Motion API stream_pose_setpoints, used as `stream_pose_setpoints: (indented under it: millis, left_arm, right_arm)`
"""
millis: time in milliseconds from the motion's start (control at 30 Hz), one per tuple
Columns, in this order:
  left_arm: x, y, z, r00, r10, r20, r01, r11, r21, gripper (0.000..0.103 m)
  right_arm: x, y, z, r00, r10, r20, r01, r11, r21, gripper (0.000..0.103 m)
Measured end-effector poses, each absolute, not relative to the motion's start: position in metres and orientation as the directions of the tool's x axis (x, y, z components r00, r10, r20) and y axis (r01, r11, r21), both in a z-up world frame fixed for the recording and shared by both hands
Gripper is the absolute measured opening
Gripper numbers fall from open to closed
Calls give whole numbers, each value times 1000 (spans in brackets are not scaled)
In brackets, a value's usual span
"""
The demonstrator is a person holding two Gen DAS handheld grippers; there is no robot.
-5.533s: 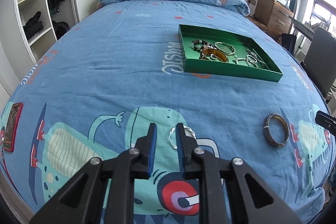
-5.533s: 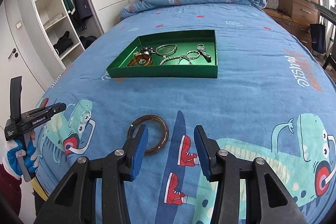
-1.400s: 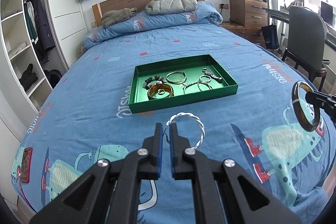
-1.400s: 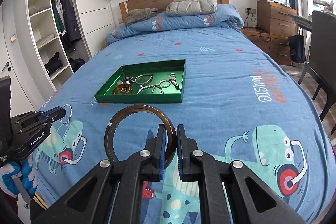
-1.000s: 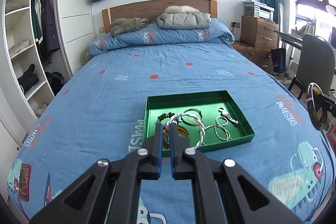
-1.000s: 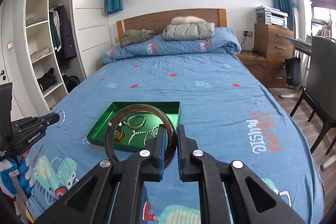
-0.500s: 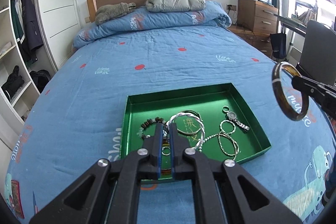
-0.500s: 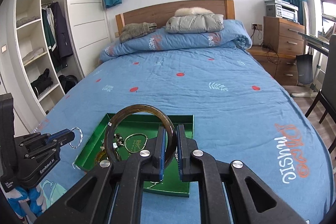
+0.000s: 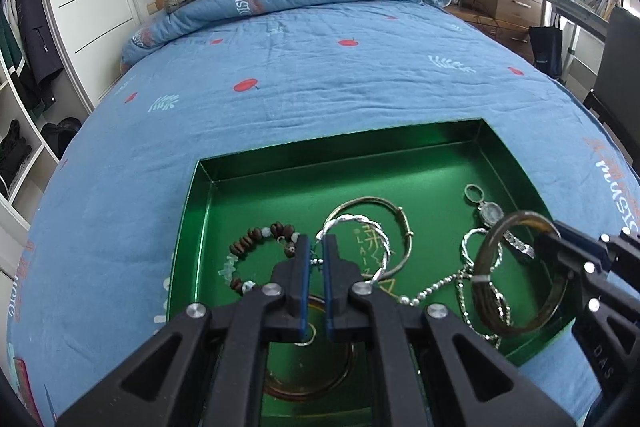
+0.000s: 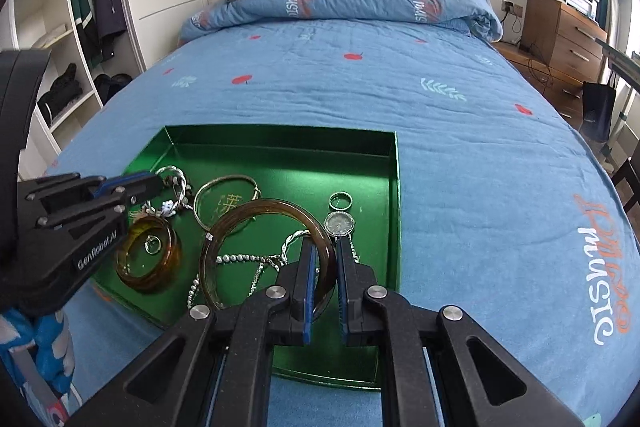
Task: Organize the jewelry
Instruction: 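Carry and drop the twisted ring into the green tray while the right tool releases the brown bangle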
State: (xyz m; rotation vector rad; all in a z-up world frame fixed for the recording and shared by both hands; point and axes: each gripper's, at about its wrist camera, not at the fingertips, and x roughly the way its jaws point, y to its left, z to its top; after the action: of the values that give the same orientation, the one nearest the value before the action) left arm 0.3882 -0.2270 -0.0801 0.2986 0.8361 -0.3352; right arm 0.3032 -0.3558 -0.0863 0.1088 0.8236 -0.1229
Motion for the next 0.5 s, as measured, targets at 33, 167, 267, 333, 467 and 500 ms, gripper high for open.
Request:
stream_pose_setpoints:
  millis: [33,167,267,333,467,500]
  left_arm:
    - [392,-229,-84,618,-167,-768,402,907,127,5]
    - [402,-238,-104,592,-151,-792,408,903,133,5]
    - [405,-241,-116,574,-142,-806,406,905,129,6]
    - [407,-242,-119,578,-140,-804,404,905,132,6]
    - [407,-245,-119,581,-140,-801,410,901,140,6]
    - [408,-245,-119,581,-142,-801,409,902,137,6]
  right_arm:
    - [307,-356,-91,663,-69,-746,150,988,42,10]
    - [318,-355,-105,623,-77,-779,146,989,18,10]
    - [320,-353,-113,606,-77,-792,133,991,6,9]
    - [321,-353,-116,598,-75,-798,129,992,3,9]
    - [323,-354,-122,586,-70,-807,124,992,4,9]
    - [323,-355,-122,588,-70,-806,122,993,2,9]
